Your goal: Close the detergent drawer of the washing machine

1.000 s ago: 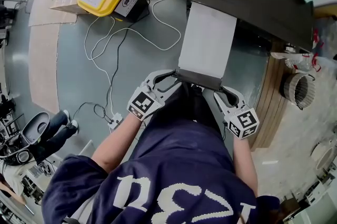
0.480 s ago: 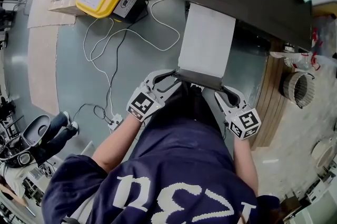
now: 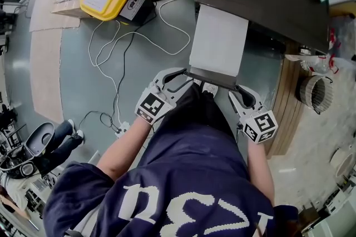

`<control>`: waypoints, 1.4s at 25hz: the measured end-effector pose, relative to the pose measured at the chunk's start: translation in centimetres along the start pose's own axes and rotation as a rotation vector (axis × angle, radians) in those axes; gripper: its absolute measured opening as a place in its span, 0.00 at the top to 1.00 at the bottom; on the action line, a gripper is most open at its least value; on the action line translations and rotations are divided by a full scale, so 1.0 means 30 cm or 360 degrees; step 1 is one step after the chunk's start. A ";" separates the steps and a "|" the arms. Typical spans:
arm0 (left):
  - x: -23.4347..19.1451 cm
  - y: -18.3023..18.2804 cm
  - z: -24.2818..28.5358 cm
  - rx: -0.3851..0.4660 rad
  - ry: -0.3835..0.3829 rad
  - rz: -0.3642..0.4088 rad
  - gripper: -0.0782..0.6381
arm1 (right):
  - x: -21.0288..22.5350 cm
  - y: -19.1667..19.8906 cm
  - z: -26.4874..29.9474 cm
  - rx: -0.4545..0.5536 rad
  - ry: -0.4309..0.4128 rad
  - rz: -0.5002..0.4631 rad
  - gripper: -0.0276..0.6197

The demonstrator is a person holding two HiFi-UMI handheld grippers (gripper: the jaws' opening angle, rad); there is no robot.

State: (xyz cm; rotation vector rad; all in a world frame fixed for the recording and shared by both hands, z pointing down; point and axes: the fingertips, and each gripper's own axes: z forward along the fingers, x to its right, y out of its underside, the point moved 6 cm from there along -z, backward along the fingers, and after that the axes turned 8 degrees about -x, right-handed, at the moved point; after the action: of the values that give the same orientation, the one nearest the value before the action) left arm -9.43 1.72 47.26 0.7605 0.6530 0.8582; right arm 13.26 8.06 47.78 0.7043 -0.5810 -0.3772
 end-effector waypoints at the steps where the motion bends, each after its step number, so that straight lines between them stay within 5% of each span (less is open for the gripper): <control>1: -0.006 -0.006 0.002 0.0003 -0.0006 0.0000 0.66 | 0.004 -0.008 0.002 0.0005 0.0005 0.0003 0.75; 35: -0.157 -0.145 0.127 0.0005 -0.0097 0.0021 0.66 | 0.169 -0.167 0.075 0.0048 0.0096 -0.0015 0.74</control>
State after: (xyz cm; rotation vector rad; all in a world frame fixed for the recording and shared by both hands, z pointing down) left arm -7.06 -5.34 46.86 0.7918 0.5962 0.8431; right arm 15.16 0.83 47.54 0.7452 -0.5272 -0.3553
